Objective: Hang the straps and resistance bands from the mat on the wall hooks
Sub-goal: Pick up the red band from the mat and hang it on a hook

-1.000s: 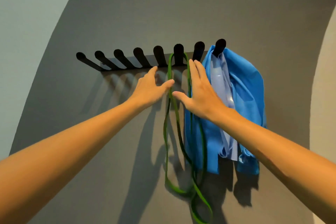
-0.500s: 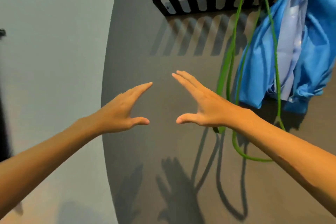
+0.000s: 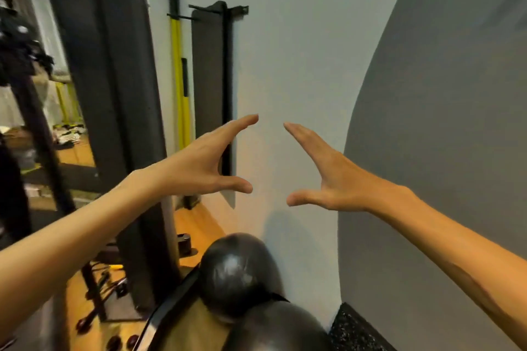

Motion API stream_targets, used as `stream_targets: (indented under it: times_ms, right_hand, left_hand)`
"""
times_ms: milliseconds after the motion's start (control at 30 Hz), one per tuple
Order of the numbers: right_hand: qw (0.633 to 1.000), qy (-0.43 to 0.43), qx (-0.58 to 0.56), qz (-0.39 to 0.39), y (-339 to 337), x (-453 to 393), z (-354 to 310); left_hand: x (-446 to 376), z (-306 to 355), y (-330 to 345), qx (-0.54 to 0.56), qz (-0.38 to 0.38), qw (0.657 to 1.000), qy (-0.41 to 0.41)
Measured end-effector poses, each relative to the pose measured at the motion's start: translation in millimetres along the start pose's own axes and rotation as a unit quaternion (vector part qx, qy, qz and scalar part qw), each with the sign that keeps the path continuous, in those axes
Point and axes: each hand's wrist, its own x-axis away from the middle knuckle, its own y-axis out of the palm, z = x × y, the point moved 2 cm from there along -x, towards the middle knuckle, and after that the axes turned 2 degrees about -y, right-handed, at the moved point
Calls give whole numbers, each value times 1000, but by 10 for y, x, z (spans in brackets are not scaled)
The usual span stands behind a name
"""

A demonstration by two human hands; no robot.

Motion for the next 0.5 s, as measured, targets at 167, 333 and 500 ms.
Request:
stream_targets:
  times_ms: [167, 333, 500]
  right_hand:
    - [993, -92, -58, -40, 602, -560, -595]
    - [969, -171, -146, -104, 1311, -899, -1179]
    - [933, -246, -220, -145, 1900, -932, -1775]
  left_hand:
    - [1151, -368, -399, -28, 27, 992, -124]
    - [2237, -402, -565, -61, 53, 965, -251]
    - [3159, -45, -621, -93, 66, 931, -348]
